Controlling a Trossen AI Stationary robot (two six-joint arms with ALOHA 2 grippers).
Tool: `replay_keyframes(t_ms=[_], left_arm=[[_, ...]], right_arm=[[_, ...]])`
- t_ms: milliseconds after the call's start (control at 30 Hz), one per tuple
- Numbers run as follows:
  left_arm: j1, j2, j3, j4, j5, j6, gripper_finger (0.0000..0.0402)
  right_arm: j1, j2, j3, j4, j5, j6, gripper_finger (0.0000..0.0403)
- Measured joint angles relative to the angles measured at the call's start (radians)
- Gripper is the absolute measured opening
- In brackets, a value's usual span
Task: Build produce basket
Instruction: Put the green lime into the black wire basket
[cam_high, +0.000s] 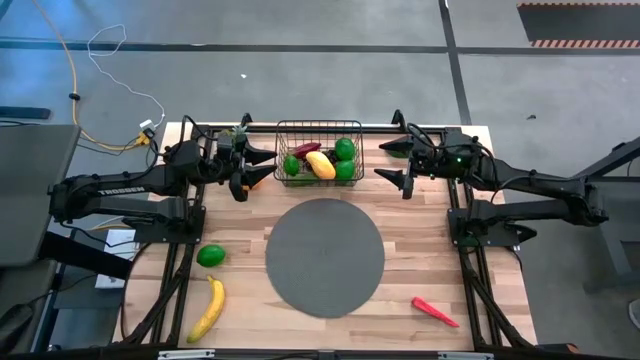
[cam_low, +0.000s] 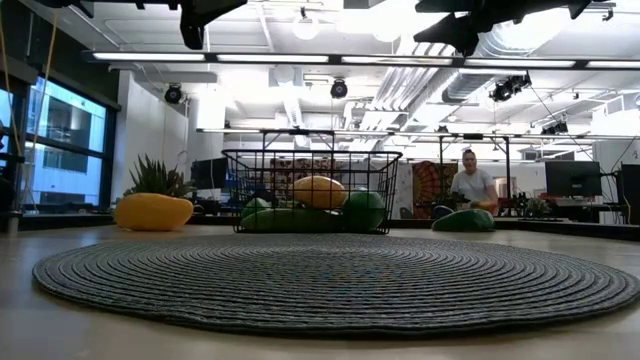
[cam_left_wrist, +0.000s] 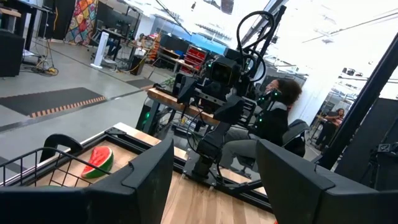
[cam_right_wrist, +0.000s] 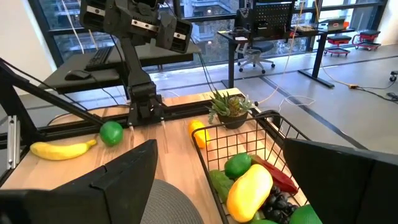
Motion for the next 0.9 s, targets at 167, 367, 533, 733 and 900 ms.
replay_keyframes(t_ms=[167, 367, 533, 733, 900], left_arm=[[0.000, 0.000, 0.000, 0.000, -0.033, -0.018, 0.0216], [-0.003, 0.040, 0.069, -0.062, 0.008, -0.014, 0.0236], [-0.003, 0.103, 0.201, -0.207, 0.101, 0.035, 0.0274], [-0.032, 0.168, 0.351, -0.576, 0.318, 0.035, 0.0310], [-0.137, 0.190, 0.391, -0.876, 0.344, 0.024, 0.0316]], right_arm=[[0.000, 0.000, 0.000, 0.000, 0.000, 0.000, 0.0330], [0.000, 0.000, 0.000, 0.000, 0.000, 0.019, 0.0330], [0.000, 0.000, 0.000, 0.000, 0.000, 0.019, 0.0330], [0.000, 0.000, 0.000, 0.000, 0.000, 0.019, 0.0330], [0.000, 0.000, 0.000, -0.001, 0.000, 0.019, 0.0330]])
